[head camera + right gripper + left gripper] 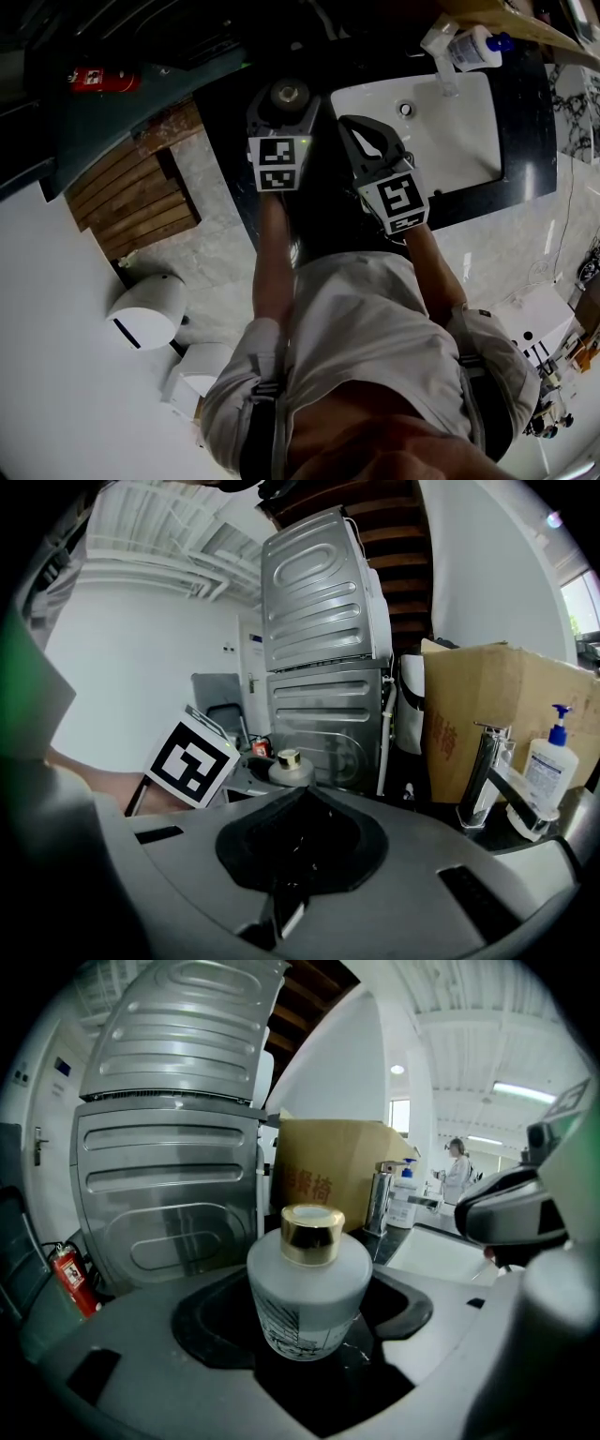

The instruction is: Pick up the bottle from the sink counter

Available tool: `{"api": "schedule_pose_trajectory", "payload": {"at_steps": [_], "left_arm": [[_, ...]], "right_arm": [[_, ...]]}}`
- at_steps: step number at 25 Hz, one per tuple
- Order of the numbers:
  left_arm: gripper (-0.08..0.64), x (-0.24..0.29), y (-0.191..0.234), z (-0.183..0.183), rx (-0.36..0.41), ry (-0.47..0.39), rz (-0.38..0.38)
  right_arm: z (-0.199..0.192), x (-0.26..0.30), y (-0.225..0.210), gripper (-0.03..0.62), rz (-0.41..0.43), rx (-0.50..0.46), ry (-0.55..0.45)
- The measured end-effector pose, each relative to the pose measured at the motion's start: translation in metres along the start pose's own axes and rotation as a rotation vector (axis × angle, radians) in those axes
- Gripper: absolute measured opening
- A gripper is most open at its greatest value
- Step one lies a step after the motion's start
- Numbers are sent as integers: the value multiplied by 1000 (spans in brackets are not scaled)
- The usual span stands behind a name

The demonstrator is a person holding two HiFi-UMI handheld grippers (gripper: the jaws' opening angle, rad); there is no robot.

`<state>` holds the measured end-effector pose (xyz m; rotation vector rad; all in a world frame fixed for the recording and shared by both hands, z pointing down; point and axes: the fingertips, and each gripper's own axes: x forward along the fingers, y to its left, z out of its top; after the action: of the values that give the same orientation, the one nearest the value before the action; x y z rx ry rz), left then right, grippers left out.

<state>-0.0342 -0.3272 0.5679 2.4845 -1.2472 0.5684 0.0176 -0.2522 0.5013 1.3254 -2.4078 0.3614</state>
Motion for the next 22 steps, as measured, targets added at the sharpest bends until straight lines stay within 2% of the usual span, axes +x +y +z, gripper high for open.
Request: {"api": "schedule_pose_trajectory", "payload": {"at_steps": [10,22], "left_arm": [[330,-40,-8,15,15,-32,-2],[330,-96,-22,42,41,-104,6]], "right_arm": [[17,-14,12,-8,9,19,-63],[31,-33,21,-8,-22,-57,-79]]}}
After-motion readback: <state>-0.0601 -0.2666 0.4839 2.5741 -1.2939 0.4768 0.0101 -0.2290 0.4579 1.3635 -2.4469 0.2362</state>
